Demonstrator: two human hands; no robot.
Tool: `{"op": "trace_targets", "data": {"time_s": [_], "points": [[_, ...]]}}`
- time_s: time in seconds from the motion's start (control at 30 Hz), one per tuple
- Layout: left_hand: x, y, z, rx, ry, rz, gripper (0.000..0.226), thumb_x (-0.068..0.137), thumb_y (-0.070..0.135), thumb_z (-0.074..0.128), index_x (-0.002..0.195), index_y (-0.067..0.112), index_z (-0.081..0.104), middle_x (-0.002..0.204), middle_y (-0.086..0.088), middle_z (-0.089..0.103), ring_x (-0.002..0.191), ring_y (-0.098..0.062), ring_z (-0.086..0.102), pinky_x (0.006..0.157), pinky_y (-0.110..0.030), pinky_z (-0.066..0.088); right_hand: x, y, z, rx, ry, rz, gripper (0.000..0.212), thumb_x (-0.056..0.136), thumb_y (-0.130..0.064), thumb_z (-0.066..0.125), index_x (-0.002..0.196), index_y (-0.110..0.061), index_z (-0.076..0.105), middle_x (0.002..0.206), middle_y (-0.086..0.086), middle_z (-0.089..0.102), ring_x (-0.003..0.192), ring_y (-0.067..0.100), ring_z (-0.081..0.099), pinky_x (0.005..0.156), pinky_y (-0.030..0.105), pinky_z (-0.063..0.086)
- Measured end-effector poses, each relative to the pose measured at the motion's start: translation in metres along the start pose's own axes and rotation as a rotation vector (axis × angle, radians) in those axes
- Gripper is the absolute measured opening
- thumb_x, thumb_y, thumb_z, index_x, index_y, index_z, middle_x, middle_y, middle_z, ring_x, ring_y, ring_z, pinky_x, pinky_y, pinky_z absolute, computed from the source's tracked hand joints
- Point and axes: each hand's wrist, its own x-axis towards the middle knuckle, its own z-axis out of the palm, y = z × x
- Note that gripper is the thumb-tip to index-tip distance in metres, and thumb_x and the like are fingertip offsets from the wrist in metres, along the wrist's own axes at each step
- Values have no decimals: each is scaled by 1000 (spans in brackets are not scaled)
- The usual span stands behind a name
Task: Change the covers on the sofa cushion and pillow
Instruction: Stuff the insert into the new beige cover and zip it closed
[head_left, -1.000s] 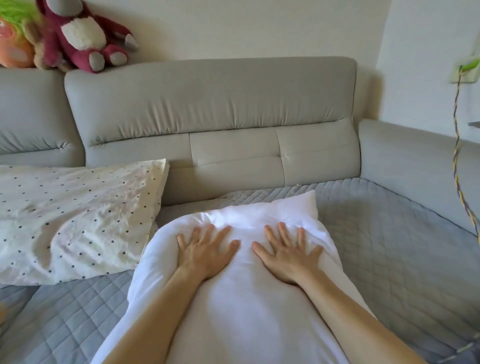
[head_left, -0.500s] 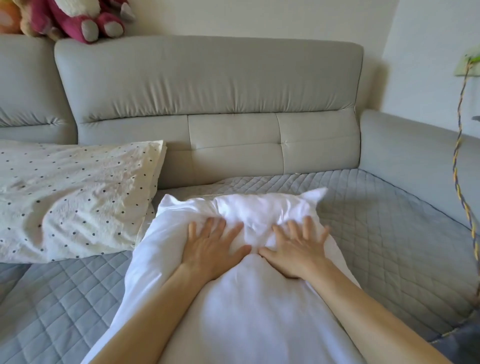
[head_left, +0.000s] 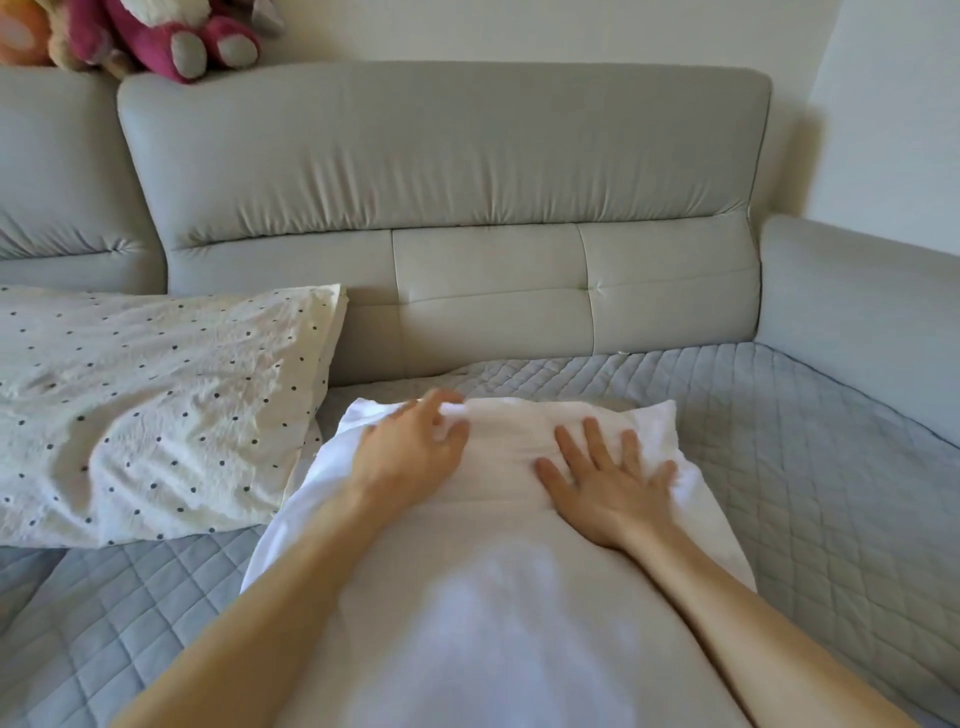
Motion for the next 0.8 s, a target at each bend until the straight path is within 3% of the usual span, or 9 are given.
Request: {"op": "trace_targets", "data": {"time_s": [0.07,0.17,0.27,0.37,0.43,0.53,0.6,0.7,0.8], "points": [[15,-11,-4,140,121,-201,44,94,53,40,137,44,38,149,2,36,137,-29,30,107,-48,28,-5,-5,-6,70,42,70,74,81,-84,4,149,-56,-6,163,-12,-18,147,33,-26,107,72,-12],[28,-44,-4,-121,-234,-354,63,92,60,50,148,39,32,158,-4,22,140,-32,28,113,-45,27,-15,-8,-9,203,85,205,80,75,-90,12,146,-59,-11,161,2,-26,143,41,-30,106,76,-8],[18,-63,-10,-344,-371,-354,76,85,66,59,151,39,32,154,-5,34,133,-27,42,107,-35,33,-18,3,-18,358,-7,334,101,63,-96,35,143,-60,-15,161,8,-25,146,49,-4,109,71,10],[1,-61,-25,-583,-333,-350,67,74,60,75,133,35,55,134,0,55,110,-19,61,95,-33,48,-24,6,-34,331,36,258,90,75,-75,51,147,-56,2,158,11,20,137,42,33,108,54,34],[-10,-59,-47,-835,-350,-391,49,78,54,74,117,26,68,115,-8,69,92,-23,70,83,-36,57,-30,4,-51,323,136,153,70,84,-49,51,146,-51,19,150,6,36,130,37,43,103,45,41],[-22,-56,-78,-1082,-300,-393,38,81,41,72,108,14,74,100,-14,74,82,-28,71,79,-37,56,-43,3,-86,346,152,53,69,73,-27,44,139,-46,40,142,-1,51,124,31,48,98,41,45],[-20,-62,-78,-1005,-77,-388,35,79,22,78,112,14,71,100,-14,72,79,-27,68,72,-33,56,-54,1,-107,258,132,80,64,71,-29,43,134,-41,46,140,0,50,122,32,47,99,42,43],[-25,-73,-58,-338,55,-364,36,90,31,67,125,28,59,123,-11,57,93,-26,60,77,-35,51,-73,-13,-113,-90,269,194,67,86,-39,49,149,-31,29,161,7,15,146,44,7,110,61,18],[-31,-69,-41,-92,83,-205,28,96,38,51,122,39,60,129,1,49,117,-30,53,95,-40,47,-89,-57,-78,16,480,-109,57,95,-44,39,149,-28,31,162,-1,22,151,30,4,115,59,13]]}}
